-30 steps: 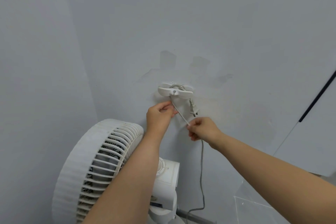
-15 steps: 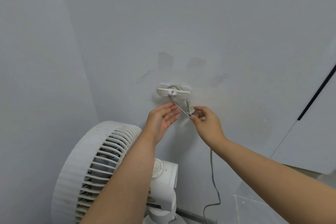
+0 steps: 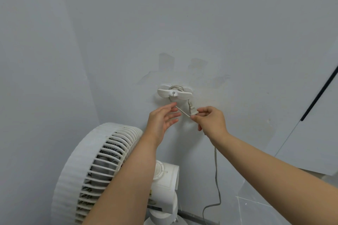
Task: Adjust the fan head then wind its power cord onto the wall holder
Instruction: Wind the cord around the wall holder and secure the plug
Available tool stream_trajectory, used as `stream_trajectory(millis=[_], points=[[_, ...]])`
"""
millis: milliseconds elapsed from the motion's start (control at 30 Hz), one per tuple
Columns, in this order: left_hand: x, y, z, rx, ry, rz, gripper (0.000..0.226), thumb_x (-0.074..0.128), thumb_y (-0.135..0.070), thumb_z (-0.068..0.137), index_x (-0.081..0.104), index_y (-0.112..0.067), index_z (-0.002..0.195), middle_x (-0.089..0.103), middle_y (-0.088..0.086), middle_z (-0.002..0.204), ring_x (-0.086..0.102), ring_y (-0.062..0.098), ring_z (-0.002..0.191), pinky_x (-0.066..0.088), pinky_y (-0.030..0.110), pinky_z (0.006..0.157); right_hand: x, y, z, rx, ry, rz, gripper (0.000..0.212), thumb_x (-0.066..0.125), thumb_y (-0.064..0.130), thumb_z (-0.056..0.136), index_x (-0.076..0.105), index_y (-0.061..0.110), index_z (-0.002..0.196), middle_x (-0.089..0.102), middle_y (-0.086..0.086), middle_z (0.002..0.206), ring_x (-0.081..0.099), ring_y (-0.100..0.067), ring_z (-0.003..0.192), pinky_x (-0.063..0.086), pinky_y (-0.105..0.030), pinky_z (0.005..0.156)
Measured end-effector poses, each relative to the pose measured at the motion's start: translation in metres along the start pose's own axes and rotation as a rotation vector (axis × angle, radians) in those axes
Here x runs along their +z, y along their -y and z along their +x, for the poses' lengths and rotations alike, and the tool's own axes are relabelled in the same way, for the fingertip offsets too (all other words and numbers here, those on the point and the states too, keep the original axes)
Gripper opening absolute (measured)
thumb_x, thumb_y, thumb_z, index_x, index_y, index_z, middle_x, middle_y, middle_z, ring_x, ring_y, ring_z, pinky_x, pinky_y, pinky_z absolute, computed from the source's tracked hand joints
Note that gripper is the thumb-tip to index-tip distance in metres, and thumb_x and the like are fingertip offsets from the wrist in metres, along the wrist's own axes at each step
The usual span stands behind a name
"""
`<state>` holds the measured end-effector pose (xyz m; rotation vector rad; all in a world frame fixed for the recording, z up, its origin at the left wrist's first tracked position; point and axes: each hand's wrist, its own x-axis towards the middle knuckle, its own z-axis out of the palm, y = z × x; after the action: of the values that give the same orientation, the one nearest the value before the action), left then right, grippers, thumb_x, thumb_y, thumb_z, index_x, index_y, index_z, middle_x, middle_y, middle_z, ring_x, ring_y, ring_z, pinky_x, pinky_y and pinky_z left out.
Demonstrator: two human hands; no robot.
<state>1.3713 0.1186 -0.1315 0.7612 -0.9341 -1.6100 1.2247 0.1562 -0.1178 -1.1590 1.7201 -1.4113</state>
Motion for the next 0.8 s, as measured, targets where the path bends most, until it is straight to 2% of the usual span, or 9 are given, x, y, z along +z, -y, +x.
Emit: stream_trajectory(millis=[133, 267, 367, 533, 667, 733, 800], points=[[0.003, 0.001, 0.001, -0.008, -0.045, 0.090, 0.019, 0.051, -0.011, 0.091, 0.065, -0.006, 0.103, 0.062, 0.006, 0.089, 0.061, 0.018, 0.081, 0.048, 0.027, 0.069, -0.001, 0.002, 0.000, 0.008, 0.037, 0.014, 0.026, 0.072, 0.004, 0.079, 0.063, 0.005, 0.103, 0.053, -0.002, 0.068, 0.047, -0.001, 0.033, 0.034, -0.013, 0.033], [0.004, 0.002, 0.003, -0.031, -0.045, 0.114, 0.021, 0.053, -0.014, 0.091, 0.063, -0.005, 0.107, 0.063, 0.004, 0.089, 0.061, 0.016, 0.082, 0.045, 0.027, 0.068, -0.006, 0.004, -0.004, 0.011, 0.090, 0.082, 0.017, 0.061, 0.006, 0.087, 0.065, 0.005, 0.102, 0.054, -0.004, 0.063, 0.048, -0.009, 0.041, 0.035, -0.019, 0.037], [0.004, 0.002, 0.003, -0.038, -0.028, 0.116, 0.022, 0.052, -0.015, 0.091, 0.063, -0.006, 0.108, 0.063, 0.004, 0.091, 0.061, 0.016, 0.085, 0.045, 0.027, 0.070, -0.009, 0.007, -0.005, 0.018, 0.111, 0.114, 0.011, 0.053, 0.008, 0.092, 0.065, 0.007, 0.092, 0.054, -0.005, 0.063, 0.048, -0.012, 0.042, 0.036, -0.020, 0.036], [0.003, 0.002, 0.003, -0.046, 0.005, 0.128, 0.025, 0.050, -0.015, 0.092, 0.063, -0.006, 0.112, 0.065, 0.003, 0.097, 0.061, 0.015, 0.086, 0.045, 0.027, 0.072, -0.013, 0.008, -0.004, 0.055, 0.178, 0.111, 0.021, 0.053, 0.010, 0.093, 0.060, 0.011, 0.073, 0.052, -0.004, 0.066, 0.048, -0.016, 0.052, 0.038, -0.022, 0.040], [0.004, 0.002, 0.003, -0.051, 0.019, 0.124, 0.026, 0.048, -0.015, 0.093, 0.062, -0.005, 0.113, 0.065, 0.003, 0.099, 0.062, 0.015, 0.088, 0.046, 0.028, 0.074, -0.016, 0.010, -0.005, 0.017, 0.243, -0.039, 0.017, 0.056, 0.011, 0.092, 0.067, 0.008, 0.079, 0.050, 0.004, 0.053, 0.044, -0.010, 0.048, 0.035, -0.017, 0.041], [0.004, 0.002, 0.002, -0.036, 0.017, 0.146, 0.025, 0.048, -0.015, 0.093, 0.063, -0.006, 0.111, 0.066, 0.003, 0.100, 0.063, 0.014, 0.089, 0.046, 0.028, 0.075, -0.014, 0.010, -0.003, -0.036, 0.182, -0.122, 0.011, 0.060, 0.011, 0.089, 0.070, 0.009, 0.084, 0.053, 0.014, 0.048, 0.047, 0.001, 0.039, 0.033, -0.008, 0.042], [0.004, 0.003, 0.002, -0.004, -0.001, 0.199, 0.023, 0.047, -0.013, 0.093, 0.064, -0.008, 0.109, 0.066, 0.004, 0.101, 0.063, 0.014, 0.090, 0.047, 0.028, 0.076, -0.010, 0.008, 0.000, -0.071, 0.109, -0.188, 0.009, 0.066, 0.013, 0.086, 0.071, 0.013, 0.078, 0.059, 0.013, 0.057, 0.047, 0.009, 0.035, 0.033, -0.007, 0.044]])
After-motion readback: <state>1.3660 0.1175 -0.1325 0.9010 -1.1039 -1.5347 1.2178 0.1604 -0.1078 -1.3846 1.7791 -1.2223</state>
